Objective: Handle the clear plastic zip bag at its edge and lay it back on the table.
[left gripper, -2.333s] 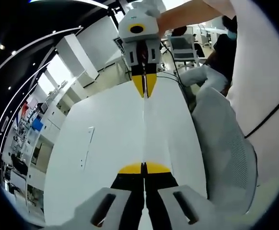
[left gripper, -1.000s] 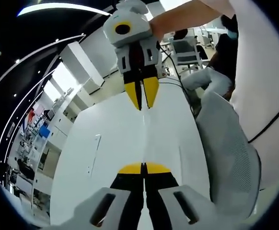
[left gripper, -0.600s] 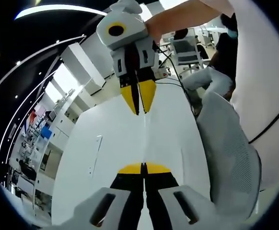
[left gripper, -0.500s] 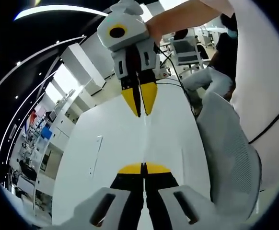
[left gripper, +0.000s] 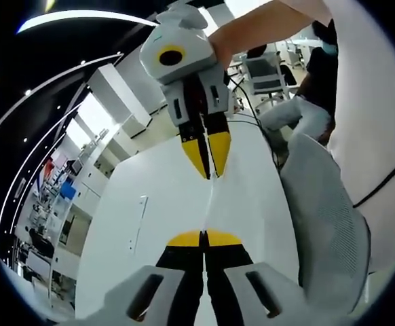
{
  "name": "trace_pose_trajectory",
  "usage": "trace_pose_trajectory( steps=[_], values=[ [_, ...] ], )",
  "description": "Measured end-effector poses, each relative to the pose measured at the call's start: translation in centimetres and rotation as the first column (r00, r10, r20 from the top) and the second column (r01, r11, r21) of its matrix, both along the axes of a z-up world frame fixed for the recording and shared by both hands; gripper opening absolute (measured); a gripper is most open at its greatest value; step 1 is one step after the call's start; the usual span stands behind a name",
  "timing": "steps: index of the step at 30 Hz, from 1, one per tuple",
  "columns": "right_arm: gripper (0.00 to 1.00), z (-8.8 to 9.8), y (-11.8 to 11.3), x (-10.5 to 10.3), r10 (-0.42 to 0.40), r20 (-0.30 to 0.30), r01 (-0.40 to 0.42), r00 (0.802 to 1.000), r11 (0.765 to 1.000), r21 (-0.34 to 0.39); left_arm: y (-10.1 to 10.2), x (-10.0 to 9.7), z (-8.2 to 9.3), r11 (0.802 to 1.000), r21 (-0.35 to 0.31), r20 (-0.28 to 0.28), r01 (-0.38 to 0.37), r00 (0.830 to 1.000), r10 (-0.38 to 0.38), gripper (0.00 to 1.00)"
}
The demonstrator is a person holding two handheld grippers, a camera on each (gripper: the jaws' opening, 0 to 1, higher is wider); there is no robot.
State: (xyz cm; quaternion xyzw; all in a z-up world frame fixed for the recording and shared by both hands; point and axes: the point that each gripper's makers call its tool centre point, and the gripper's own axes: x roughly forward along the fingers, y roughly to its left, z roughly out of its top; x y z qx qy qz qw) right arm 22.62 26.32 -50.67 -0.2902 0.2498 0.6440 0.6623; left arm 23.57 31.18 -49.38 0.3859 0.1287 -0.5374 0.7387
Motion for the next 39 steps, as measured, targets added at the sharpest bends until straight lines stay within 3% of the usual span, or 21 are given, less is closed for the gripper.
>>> trace_pose_trajectory(
  steps=[8, 22, 28, 33, 39],
  values=[
    [0.00, -0.6, 0.1, -0.2, 0.008, -0.014, -0.009, 1.000, 1.000, -0.016, -0.2, -0.1, 0.2, 1.000, -0.003, 0.008, 0.001, 1.000, -0.001, 0.00],
    [0.00, -0.7, 0.1, 0.5, 0.001, 0.054, 0.001, 0.999, 0.999, -0.047, 0.1, -0.2, -0.6, 0.998, 0.027, -0.007, -0.051, 0.999, 0.051, 0.00],
    [0.00, -0.8, -0.1, 0.6, 0.002, 0.074, 0.002, 0.997, 0.999, -0.054, 0.1, -0.3, 0.0, 0.994, 0.036, 0.007, -0.104, 0.995, 0.104, 0.03],
    [0.00, -0.9, -0.1, 0.8, 0.009, 0.096, -0.003, 0.995, 0.998, -0.059, -0.7, -0.9, 1.1, 0.991, 0.008, 0.009, -0.135, 0.991, 0.135, 0.08],
    [0.00, -1.2, 0.1, 0.3, 0.036, 0.117, -0.027, 0.992, 0.997, -0.075, -2.2, -2.3, 1.4, 0.989, 0.031, 0.013, -0.146, 0.989, 0.145, 0.11]
  ],
)
